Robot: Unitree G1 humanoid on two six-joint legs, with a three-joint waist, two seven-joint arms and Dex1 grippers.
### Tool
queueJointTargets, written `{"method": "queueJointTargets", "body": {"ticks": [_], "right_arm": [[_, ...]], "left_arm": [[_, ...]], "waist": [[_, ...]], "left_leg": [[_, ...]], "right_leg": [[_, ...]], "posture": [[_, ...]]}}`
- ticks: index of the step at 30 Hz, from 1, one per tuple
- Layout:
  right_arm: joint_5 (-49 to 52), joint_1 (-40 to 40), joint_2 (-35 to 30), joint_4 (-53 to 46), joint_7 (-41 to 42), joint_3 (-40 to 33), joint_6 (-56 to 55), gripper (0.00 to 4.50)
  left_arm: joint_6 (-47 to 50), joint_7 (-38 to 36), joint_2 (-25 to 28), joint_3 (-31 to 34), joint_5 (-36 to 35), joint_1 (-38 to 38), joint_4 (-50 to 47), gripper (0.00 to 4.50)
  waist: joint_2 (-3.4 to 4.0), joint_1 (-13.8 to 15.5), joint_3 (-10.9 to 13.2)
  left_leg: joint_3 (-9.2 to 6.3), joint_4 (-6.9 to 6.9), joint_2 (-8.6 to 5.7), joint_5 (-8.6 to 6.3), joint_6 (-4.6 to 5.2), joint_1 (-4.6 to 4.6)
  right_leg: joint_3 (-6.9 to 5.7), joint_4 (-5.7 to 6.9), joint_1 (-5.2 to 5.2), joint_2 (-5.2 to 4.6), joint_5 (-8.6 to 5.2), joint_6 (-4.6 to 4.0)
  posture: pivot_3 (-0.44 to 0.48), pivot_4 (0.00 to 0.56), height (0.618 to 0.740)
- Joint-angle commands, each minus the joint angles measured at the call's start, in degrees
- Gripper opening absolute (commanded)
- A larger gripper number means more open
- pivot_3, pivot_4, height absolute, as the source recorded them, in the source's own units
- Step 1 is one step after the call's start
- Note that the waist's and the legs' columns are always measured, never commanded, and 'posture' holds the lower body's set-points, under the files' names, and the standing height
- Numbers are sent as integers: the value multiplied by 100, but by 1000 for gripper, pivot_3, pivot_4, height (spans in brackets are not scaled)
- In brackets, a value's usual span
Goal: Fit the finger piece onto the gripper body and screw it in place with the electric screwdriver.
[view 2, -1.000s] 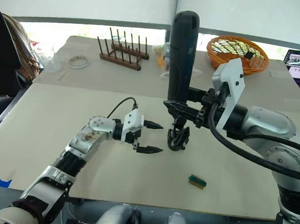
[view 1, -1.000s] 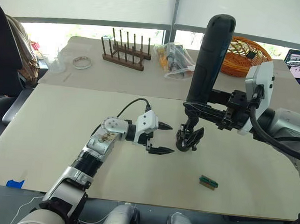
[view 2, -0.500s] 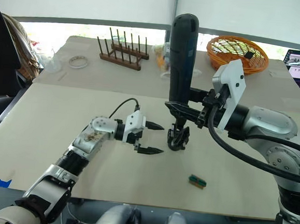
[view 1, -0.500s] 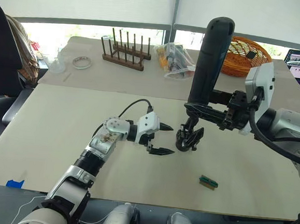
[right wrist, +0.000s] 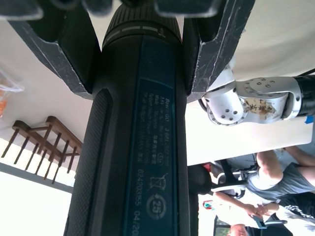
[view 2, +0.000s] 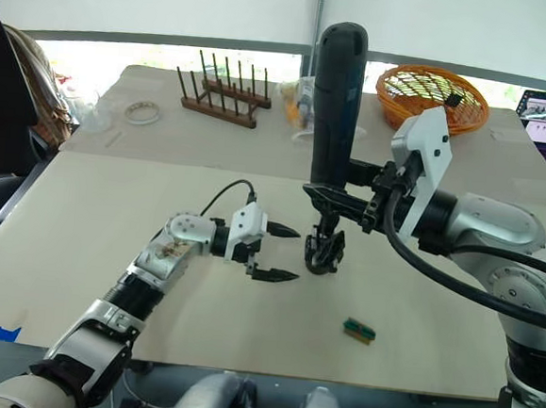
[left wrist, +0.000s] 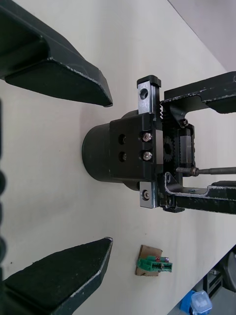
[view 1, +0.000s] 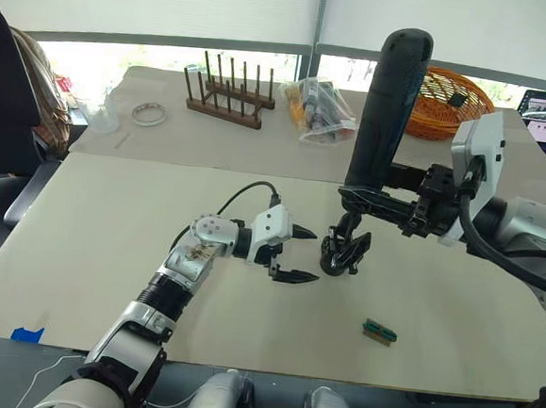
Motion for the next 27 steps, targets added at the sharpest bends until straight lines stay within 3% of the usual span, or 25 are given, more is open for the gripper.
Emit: {"method": "queueJointTargets", "body": {"ticks": [1, 27], "right_arm": [[102, -65, 23, -215, -6, -341, -24, 1925], [-226, 45, 84, -206, 89, -253, -127, 1925]], "left_arm": [[-124, 3, -53, 10, 4, -153, -4, 4500], [-190, -12, -109, 17, 15, -196, 75, 4500]], "waist": [[0, 0, 0], [0, -1, 0]], "left_leg": [[0, 0, 0, 0, 0, 0], [-1, -1, 0, 0, 0, 0]], "right_leg": [[0, 0, 0, 0, 0, 0], [1, 0, -1, -1, 0, 0]], "posture": [[0, 150, 740], [0, 150, 740]]}}
